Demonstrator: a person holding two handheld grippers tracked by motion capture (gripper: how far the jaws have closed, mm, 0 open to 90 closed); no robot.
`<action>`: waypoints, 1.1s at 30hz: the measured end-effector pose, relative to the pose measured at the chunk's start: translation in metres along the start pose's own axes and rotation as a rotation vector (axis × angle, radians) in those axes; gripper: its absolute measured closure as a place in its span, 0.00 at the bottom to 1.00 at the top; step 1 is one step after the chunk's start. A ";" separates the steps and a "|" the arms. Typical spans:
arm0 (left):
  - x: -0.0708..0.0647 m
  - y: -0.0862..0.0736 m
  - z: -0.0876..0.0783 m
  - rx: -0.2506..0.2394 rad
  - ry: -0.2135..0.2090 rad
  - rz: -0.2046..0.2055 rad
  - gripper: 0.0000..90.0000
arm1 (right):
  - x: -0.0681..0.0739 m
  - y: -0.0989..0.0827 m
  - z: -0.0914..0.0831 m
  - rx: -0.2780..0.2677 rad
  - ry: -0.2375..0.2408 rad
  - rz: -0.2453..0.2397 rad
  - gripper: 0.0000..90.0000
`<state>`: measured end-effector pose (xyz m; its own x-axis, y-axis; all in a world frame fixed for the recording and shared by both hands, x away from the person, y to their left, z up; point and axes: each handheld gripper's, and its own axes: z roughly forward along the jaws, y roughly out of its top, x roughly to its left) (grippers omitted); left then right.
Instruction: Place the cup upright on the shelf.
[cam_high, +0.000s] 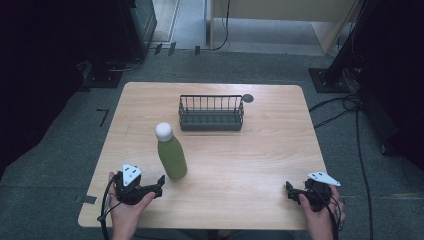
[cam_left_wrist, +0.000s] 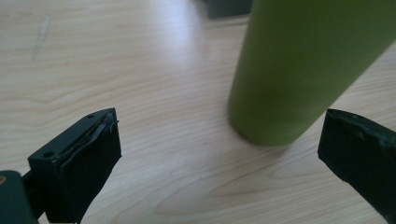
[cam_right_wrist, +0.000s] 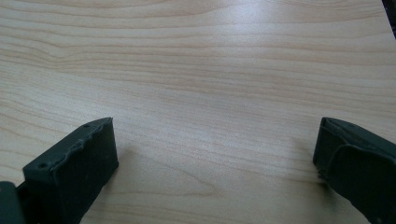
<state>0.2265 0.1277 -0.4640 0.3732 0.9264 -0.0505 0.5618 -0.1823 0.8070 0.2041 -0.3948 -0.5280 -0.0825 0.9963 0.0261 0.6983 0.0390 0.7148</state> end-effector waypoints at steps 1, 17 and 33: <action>-0.003 0.002 0.000 -0.005 -0.010 0.003 0.00 | 0.000 0.000 0.000 0.000 0.000 0.000 0.00; -0.031 0.035 0.016 -0.067 -0.036 0.049 0.06 | 0.000 0.000 0.000 0.000 0.000 0.000 0.00; -0.040 0.058 0.020 -0.128 -0.059 -0.008 0.21 | 0.000 0.000 0.000 0.000 0.000 0.000 0.00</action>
<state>0.2589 0.0730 -0.4271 0.4137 0.9061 -0.0883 0.4674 -0.1282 0.8747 0.2041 -0.3948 -0.5280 -0.0828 0.9962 0.0260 0.6984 0.0394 0.7146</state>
